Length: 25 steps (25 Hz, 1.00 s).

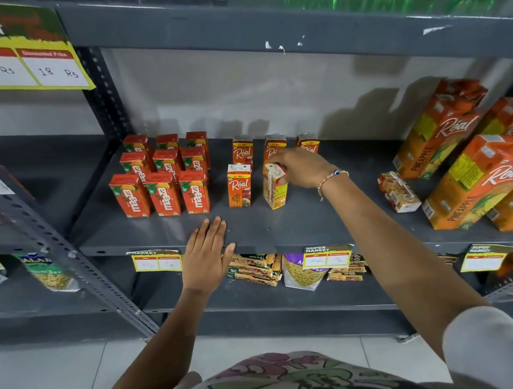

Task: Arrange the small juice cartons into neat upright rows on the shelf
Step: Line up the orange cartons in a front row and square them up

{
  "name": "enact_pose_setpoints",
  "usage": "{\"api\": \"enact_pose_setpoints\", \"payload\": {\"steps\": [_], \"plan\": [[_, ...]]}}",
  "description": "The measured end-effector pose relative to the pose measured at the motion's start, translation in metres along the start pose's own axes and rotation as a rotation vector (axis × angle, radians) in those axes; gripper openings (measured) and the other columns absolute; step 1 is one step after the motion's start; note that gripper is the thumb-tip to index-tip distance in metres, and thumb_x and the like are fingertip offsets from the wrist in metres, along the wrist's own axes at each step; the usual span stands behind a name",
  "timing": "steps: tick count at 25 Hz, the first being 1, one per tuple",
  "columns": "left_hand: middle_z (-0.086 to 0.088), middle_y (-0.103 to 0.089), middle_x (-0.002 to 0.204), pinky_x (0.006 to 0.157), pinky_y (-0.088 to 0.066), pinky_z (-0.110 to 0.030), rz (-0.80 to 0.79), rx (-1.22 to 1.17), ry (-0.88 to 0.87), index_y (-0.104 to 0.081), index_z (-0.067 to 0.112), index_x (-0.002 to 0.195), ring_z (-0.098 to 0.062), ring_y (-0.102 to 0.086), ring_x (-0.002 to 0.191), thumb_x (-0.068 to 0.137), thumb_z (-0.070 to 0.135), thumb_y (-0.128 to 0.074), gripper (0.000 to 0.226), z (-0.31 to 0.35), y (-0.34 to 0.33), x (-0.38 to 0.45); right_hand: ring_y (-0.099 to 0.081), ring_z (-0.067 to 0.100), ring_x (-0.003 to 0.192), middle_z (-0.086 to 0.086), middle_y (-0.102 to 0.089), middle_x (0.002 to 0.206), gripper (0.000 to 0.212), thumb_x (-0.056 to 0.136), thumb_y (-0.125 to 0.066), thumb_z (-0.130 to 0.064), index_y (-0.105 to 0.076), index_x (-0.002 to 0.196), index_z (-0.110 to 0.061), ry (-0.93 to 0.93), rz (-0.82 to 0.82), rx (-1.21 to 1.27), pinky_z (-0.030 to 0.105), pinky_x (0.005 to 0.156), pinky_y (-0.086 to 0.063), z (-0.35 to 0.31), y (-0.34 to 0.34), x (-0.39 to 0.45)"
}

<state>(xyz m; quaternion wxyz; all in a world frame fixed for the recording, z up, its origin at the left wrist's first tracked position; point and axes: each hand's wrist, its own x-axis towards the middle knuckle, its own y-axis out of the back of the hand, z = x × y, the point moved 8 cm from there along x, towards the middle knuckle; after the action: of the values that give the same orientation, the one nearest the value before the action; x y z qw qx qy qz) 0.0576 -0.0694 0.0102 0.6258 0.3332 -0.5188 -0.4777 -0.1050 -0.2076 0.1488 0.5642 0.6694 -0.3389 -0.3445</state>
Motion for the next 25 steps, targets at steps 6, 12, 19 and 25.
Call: {"api": "enact_pose_setpoints", "payload": {"steps": [6,12,19,25], "plan": [[-0.013,-0.057,0.134,0.102,-0.04,-0.046,0.008,-0.004,-0.006,-0.057,0.004,0.131,-0.033,-0.052,0.126,0.102,0.047,-0.015,0.067,0.001,0.001,0.001,-0.06,0.02,0.074,0.005,-0.061,0.078,0.039,0.073,-0.074,-0.045,-0.058,0.076,-0.009,-0.225,0.041,0.061,0.03,0.058,-0.048,0.009,0.006,0.005],[-0.014,-0.057,0.135,0.103,-0.039,-0.045,0.006,-0.013,-0.009,-0.056,0.004,0.131,-0.033,-0.051,0.126,0.102,0.047,-0.015,0.066,0.0,0.001,0.0,-0.053,0.016,0.064,-0.003,-0.043,0.054,0.054,0.068,-0.074,-0.055,-0.039,0.052,-0.017,-0.516,0.262,0.204,0.021,0.043,-0.033,0.006,0.006,0.001],[-0.013,-0.056,0.136,0.105,-0.036,-0.044,-0.004,-0.02,-0.001,-0.054,0.004,0.133,-0.033,-0.049,0.129,0.101,0.048,-0.016,0.066,-0.001,0.0,-0.001,-0.054,0.015,0.065,-0.004,-0.042,0.055,0.051,0.069,-0.074,-0.051,-0.039,0.054,-0.018,-0.576,0.352,0.335,0.017,0.041,-0.03,0.008,-0.001,0.0],[-0.012,-0.055,0.137,0.11,-0.031,-0.047,0.04,-0.042,0.06,-0.055,0.005,0.133,-0.031,-0.045,0.132,0.1,0.042,-0.021,0.06,0.004,0.005,-0.003,-0.048,0.015,0.054,-0.001,-0.042,0.05,0.057,0.082,-0.058,-0.057,-0.038,0.049,-0.016,-0.562,0.413,0.387,0.021,0.043,-0.027,0.012,0.007,-0.013]]}}
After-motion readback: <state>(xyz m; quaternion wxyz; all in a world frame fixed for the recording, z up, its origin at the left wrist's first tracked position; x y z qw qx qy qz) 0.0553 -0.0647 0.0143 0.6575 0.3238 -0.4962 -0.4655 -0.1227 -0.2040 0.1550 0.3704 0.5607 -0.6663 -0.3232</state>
